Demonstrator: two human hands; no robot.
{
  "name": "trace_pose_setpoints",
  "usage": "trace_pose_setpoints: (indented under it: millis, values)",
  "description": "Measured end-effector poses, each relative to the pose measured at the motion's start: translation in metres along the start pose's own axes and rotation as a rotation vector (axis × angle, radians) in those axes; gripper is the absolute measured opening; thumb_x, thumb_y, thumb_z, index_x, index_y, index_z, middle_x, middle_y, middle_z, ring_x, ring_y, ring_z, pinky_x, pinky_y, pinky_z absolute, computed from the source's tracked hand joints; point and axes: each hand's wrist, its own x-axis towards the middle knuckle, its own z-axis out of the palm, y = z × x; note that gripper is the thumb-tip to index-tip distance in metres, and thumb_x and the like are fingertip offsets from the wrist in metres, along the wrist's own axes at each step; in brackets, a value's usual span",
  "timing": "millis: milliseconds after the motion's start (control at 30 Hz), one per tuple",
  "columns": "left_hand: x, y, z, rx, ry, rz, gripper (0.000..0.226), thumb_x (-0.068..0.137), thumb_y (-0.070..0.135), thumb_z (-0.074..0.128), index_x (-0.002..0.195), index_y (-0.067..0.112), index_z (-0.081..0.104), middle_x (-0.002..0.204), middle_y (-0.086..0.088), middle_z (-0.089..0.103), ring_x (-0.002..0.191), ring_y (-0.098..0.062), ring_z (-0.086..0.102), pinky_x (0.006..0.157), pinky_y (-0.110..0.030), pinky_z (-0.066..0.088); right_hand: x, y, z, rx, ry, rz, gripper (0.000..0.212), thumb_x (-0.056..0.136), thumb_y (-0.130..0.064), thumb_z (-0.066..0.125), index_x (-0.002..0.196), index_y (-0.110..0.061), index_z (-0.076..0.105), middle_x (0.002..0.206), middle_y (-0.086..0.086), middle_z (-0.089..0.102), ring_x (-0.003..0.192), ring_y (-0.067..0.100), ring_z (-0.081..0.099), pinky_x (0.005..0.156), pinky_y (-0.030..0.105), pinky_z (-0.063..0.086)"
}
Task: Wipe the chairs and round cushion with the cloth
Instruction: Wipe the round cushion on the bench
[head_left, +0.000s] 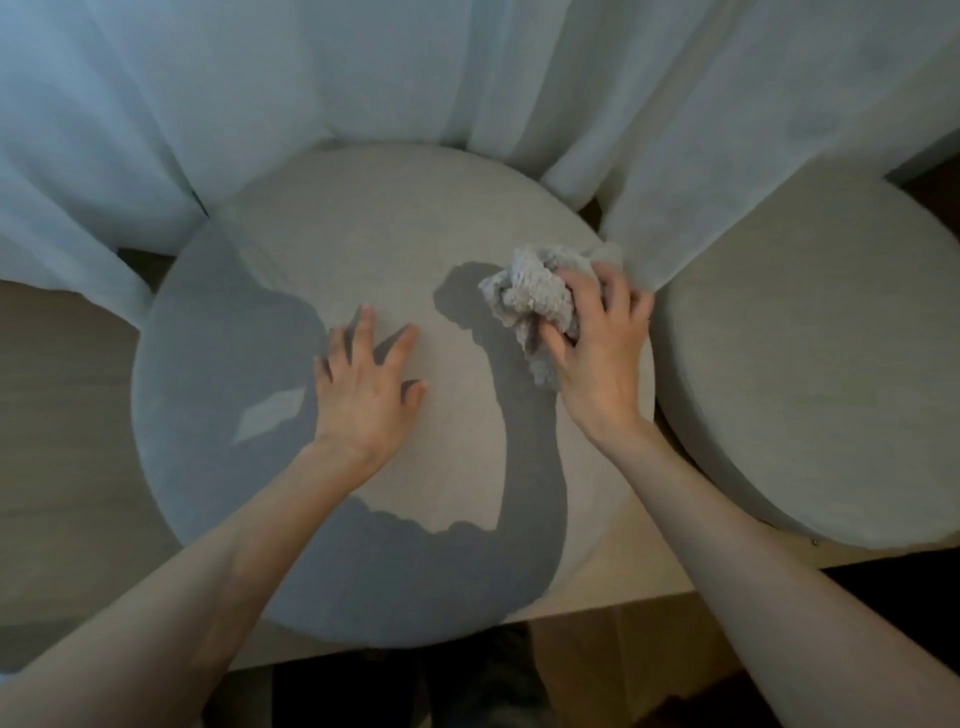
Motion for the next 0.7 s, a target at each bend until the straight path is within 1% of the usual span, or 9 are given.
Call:
trace_pose_setpoints:
  millis: [100,200,233,333,367,400,467,533,700]
  values:
    - [0.04,0.009,-0.011,0.007,-0.034,-0.064,0.062,0.096,0.043,0.046,0.15,0.034,0.018,0.159,-0.008,-0.008,0.143,-0.043,0.0,0.114,-0.059,0.014,0.069,-0.005,0.018,0.0,-0.014,-0.078,0.045,0.083,-0.021,0.066,0.127,-0.018,0.057,0.13,0.014,0.049,0.112,0.039,0.041,0.095,0.046,0.037]
    - [0.08,0.017,-0.021,-0.055,-0.067,-0.117,0.068,0.093,0.051,0.048,0.149,0.04,0.012,0.159,-0.002,-0.015,0.143,-0.044,-0.01,0.11,-0.068,0.009,0.126,-0.011,0.043,-0.043,-0.051,-0.14,0.047,0.085,-0.027,0.063,0.131,-0.022,0.053,0.137,0.012,0.046,0.118,0.039,0.039,0.097,0.05,0.036]
    - [0.092,0.019,-0.023,-0.084,-0.084,-0.135,0.072,0.09,0.055,0.05,0.149,0.043,0.009,0.159,0.0,-0.017,0.142,-0.045,-0.014,0.108,-0.071,0.007,0.14,-0.011,0.055,-0.065,-0.113,-0.161,0.048,0.088,-0.033,0.061,0.134,-0.025,0.051,0.143,0.011,0.041,0.122,0.04,0.036,0.1,0.051,0.034]
    - [0.107,0.023,-0.021,-0.109,-0.079,-0.178,0.084,0.081,0.064,0.056,0.147,0.049,0.007,0.159,0.003,-0.017,0.14,-0.046,-0.02,0.104,-0.075,0.002,0.172,-0.007,0.094,-0.147,-0.424,-0.194,0.054,0.092,-0.054,0.049,0.143,-0.041,0.035,0.158,0.007,0.02,0.135,0.043,0.023,0.112,0.053,0.02]
    - [0.107,0.023,-0.019,-0.116,-0.054,-0.185,0.085,0.079,0.066,0.058,0.147,0.05,0.009,0.159,0.004,-0.015,0.141,-0.045,-0.02,0.104,-0.075,0.001,0.178,-0.005,0.104,-0.156,-0.492,-0.196,0.057,0.091,-0.058,0.047,0.144,-0.044,0.031,0.159,0.006,0.016,0.137,0.043,0.022,0.114,0.052,0.018]
    - [0.106,0.024,-0.017,-0.126,-0.033,-0.187,0.085,0.077,0.066,0.059,0.146,0.051,0.011,0.16,0.004,-0.014,0.141,-0.043,-0.02,0.104,-0.074,-0.001,0.183,-0.002,0.113,-0.158,-0.513,-0.196,0.059,0.09,-0.061,0.046,0.144,-0.044,0.031,0.159,0.006,0.015,0.138,0.043,0.023,0.115,0.052,0.017]
    - [0.106,0.024,-0.015,-0.135,-0.017,-0.192,0.084,0.077,0.065,0.06,0.146,0.051,0.015,0.16,0.004,-0.012,0.141,-0.042,-0.022,0.104,-0.075,-0.003,0.189,0.003,0.121,-0.148,-0.479,-0.201,0.06,0.088,-0.061,0.049,0.143,-0.038,0.037,0.157,0.009,0.021,0.136,0.041,0.028,0.114,0.049,0.021]
    - [0.107,0.025,-0.016,-0.129,-0.016,-0.197,0.084,0.077,0.063,0.062,0.146,0.05,0.016,0.159,0.003,-0.013,0.141,-0.042,-0.022,0.102,-0.076,-0.003,0.189,0.008,0.123,-0.117,-0.428,-0.208,0.058,0.089,-0.054,0.053,0.141,-0.029,0.042,0.154,0.012,0.029,0.133,0.039,0.033,0.111,0.045,0.026]
    - [0.108,0.027,-0.019,-0.11,-0.052,-0.206,0.086,0.078,0.063,0.06,0.147,0.05,0.011,0.159,0.003,-0.018,0.14,-0.043,-0.023,0.103,-0.076,-0.003,0.174,0.024,0.109,-0.004,-0.373,-0.167,0.058,0.09,-0.034,0.061,0.141,-0.017,0.043,0.152,0.015,0.032,0.135,0.034,0.033,0.106,0.038,0.033]
